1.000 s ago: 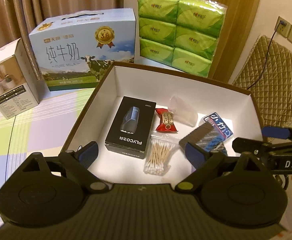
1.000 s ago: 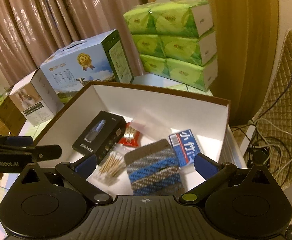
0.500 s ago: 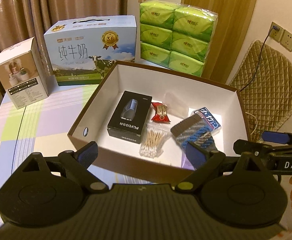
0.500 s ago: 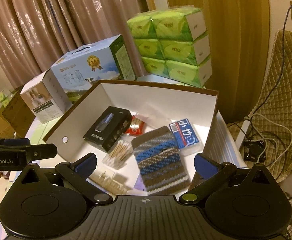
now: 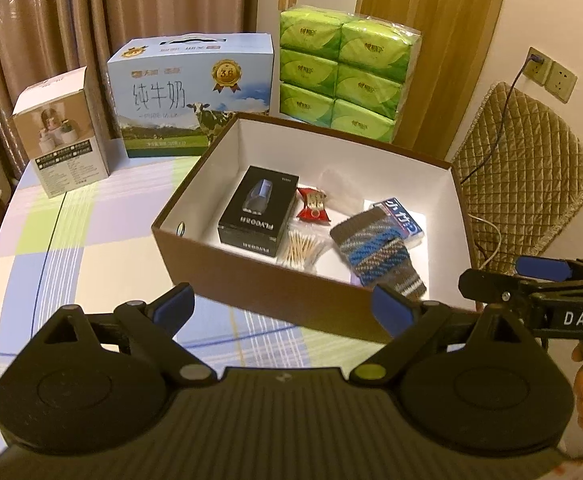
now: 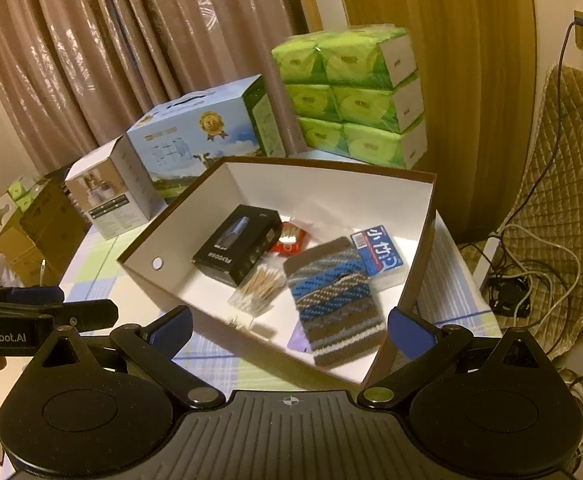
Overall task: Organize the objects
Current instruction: 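Withdraw both open tools from the box back over the table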
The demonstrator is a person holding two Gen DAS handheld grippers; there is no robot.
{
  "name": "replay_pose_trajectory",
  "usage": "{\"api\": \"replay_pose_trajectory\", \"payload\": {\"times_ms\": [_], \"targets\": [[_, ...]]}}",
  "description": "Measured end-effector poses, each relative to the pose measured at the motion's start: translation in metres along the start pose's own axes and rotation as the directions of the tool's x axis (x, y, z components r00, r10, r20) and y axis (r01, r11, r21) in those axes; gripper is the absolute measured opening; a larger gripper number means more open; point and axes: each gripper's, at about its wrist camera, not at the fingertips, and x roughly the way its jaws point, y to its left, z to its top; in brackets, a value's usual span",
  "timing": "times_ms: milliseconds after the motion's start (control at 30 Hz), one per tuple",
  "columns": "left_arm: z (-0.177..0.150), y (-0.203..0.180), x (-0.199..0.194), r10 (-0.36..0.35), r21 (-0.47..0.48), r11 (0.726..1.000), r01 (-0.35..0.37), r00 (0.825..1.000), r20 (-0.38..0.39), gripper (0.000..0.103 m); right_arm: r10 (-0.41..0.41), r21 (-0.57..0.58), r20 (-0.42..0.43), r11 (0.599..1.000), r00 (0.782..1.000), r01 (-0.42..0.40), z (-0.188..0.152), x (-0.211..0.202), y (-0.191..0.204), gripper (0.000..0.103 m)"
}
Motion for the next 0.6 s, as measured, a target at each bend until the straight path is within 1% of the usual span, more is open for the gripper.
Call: {"api": "replay_pose_trajectory", "payload": {"times_ms": [167, 333, 600], "targets": [[-0.018, 0.003, -0.016, 0.003, -0.022, 1.000, -0.003, 1.000, -0.001, 0.094, 0.015, -0.017, -0.005, 1.000, 1.000, -0.015, -0.013, -0.011, 0.010, 0.101], [-0.039, 0.009, -0.029, 0.009, -0.040, 0.999, -0.010, 1.000, -0.019, 0.094, 0.028, -0.025, -0.019, 0.999, 0.999, -0.029, -0.028, -0.021, 0.019, 0.101], [-0.062, 0.020, -0.049, 0.024, -0.073, 0.997, -0.026, 0.999, -0.030, 0.094, 0.045, -0.032, -0.044, 0.998, 0.998, -0.046, -0.046, -0.030, 0.028, 0.101]]}}
